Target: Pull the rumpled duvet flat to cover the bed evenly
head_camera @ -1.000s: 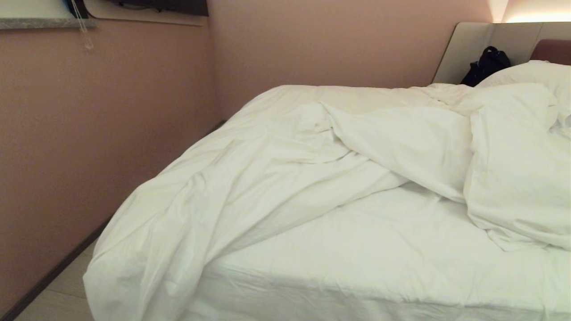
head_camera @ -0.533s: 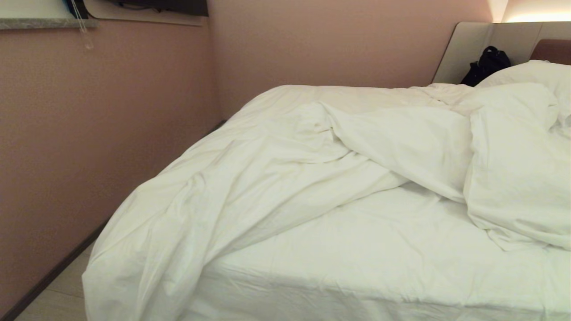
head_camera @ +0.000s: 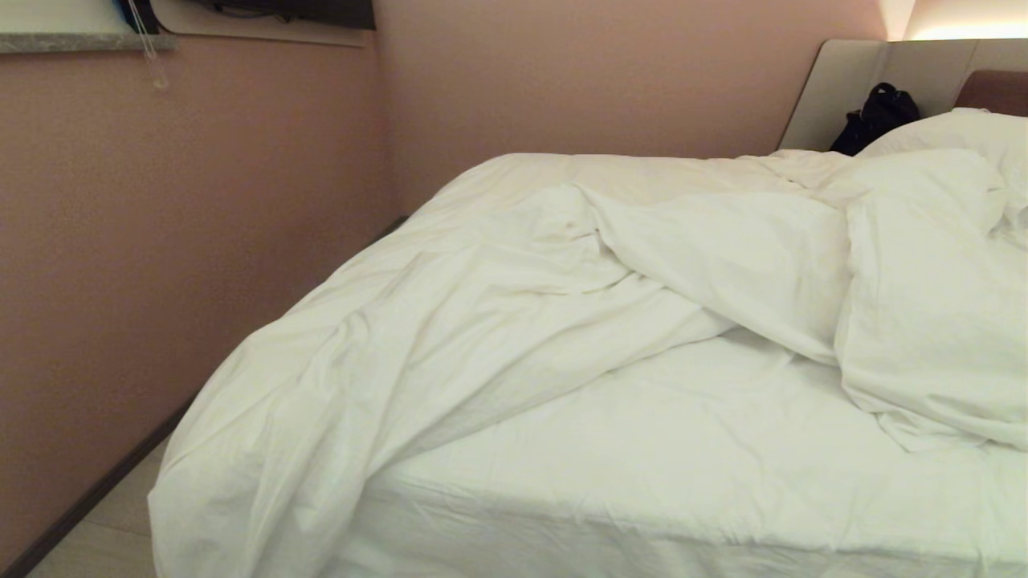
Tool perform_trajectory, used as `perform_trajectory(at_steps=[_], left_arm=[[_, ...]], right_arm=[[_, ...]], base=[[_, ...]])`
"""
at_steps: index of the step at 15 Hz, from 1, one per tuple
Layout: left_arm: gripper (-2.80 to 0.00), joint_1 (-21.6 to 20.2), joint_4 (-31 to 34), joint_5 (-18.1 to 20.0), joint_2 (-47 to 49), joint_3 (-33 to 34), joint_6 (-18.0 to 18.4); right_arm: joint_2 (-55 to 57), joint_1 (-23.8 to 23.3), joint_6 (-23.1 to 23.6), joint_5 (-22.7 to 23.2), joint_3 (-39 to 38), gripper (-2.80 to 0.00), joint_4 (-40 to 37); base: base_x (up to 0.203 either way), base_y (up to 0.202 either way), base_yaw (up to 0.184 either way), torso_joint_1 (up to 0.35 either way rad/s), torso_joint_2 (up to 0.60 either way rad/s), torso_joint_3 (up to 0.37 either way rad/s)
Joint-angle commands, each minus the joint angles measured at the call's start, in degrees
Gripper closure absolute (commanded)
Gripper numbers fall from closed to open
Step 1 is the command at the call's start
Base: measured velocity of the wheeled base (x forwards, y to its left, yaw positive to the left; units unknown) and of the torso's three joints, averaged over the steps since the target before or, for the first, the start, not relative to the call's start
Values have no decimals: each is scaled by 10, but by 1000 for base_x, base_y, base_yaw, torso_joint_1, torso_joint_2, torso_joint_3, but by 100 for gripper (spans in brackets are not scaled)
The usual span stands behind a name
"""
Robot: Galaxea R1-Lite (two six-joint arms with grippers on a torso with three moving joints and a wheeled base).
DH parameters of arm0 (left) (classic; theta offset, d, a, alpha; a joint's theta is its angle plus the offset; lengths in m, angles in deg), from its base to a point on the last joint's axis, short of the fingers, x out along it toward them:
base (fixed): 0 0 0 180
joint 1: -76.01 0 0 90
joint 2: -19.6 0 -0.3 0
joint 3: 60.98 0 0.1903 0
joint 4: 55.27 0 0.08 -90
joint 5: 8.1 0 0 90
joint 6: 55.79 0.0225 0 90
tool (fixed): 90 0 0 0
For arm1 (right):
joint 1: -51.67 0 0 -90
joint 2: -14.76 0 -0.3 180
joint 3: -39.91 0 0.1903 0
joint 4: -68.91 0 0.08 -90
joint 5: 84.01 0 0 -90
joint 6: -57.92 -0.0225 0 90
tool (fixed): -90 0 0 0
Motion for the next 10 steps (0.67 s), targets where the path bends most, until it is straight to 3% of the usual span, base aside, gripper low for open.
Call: perform_trajectory(at_steps=[1, 6, 10], left_arm=[[0, 0, -2, 21, -40, 16, -17], [0, 0, -51, 24, -105, 69, -31], [0, 0, -77, 40, -209, 100, -75]], right_arm=[[1, 0, 0, 0, 0, 0, 0], [1, 0, 0, 0, 0, 0, 0], [1, 0, 0, 0, 0, 0, 0]], base=[[0, 0, 0, 0, 0, 0], [0, 0, 0, 0, 0, 0], [0, 0, 0, 0, 0, 0]])
